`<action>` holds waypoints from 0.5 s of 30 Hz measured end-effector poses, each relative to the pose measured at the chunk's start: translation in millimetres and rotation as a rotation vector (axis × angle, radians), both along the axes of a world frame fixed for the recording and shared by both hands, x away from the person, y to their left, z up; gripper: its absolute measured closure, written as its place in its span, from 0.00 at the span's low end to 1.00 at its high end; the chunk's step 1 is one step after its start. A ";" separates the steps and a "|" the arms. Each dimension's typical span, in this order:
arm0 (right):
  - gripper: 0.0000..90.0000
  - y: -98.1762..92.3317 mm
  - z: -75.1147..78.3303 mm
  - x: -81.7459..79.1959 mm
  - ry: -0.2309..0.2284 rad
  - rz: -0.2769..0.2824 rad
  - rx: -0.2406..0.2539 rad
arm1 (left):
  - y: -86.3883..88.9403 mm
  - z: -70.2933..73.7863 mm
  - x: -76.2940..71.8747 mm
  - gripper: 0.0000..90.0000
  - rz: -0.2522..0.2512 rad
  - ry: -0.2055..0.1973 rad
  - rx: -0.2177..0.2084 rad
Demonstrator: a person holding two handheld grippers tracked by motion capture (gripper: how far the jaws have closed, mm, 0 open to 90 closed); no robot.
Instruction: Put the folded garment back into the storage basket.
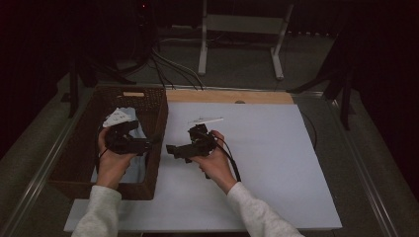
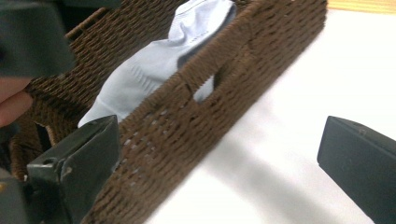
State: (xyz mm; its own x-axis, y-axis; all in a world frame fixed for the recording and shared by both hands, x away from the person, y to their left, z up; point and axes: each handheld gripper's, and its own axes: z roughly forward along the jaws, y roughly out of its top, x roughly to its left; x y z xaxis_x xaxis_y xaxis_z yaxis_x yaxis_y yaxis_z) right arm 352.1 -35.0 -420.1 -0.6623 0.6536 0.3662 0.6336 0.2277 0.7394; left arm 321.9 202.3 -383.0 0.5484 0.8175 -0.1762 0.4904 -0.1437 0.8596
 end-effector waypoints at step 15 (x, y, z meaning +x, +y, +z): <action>0.00 -29.6 -3.2 0.5 -0.013 -0.028 0.005 | -20.0 -3.4 -17.2 0.00 -0.035 -0.040 0.014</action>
State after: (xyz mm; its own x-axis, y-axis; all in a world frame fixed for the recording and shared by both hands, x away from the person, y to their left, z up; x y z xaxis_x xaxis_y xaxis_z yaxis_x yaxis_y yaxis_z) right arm 352.6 -64.6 -423.3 -0.6483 0.6705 0.3607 0.6301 0.2065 0.7485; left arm 304.7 182.3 -386.4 0.5828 0.8000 -0.1425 0.4501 -0.1718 0.8763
